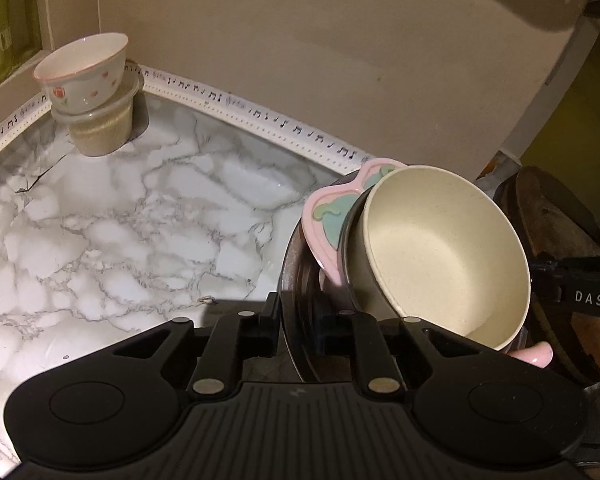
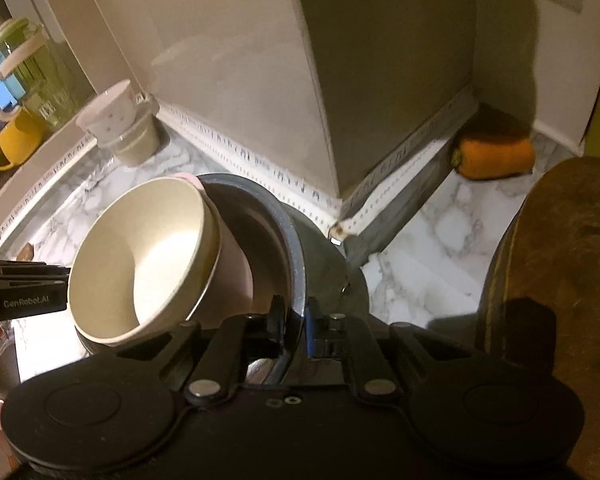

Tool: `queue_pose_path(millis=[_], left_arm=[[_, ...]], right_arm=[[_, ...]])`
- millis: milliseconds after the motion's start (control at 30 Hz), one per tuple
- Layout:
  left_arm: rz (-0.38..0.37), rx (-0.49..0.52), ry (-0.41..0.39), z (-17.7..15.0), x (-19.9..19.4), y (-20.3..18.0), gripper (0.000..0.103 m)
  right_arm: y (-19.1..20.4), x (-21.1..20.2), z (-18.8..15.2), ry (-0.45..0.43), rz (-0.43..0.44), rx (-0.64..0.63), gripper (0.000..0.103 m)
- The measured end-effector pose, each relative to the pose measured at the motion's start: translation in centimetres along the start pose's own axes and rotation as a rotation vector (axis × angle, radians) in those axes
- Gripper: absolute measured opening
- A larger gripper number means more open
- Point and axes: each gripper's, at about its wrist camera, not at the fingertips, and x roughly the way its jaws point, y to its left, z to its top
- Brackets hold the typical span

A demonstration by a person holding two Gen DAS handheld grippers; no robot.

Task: Organize plates and bowls
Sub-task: 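Carry the nested stack with both grippers over the pink plate stack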

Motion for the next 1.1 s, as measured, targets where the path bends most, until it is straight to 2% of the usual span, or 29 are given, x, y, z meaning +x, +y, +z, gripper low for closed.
queue_pose_path(millis=[267,467,833,1100], left_arm=[[-0.015,0.005,-0.017,-0.1,-3.0,-0.9,0.015],[0.009,0.004,0.0,-1.8,-6.4,-1.2,0.015],[0.05,-0.02,0.036,-8.6,-12.9,1.8,0.014],[0.093,-0.039,0.059,-13.8,-15.3,3.8,0.013]], right_arm=[[0.1,-2.9,-0.4,-0.03,0.011,0.044,0.01],[1.3,-5.6,-1.4,-0.04,0.017,0.039,0.01],[6.4,-9.7,-5.6,-0.028,0.067,-0.013,0.01],[10.1,-10.3,-9.4,0.022,0.105,-0.055,0.01]])
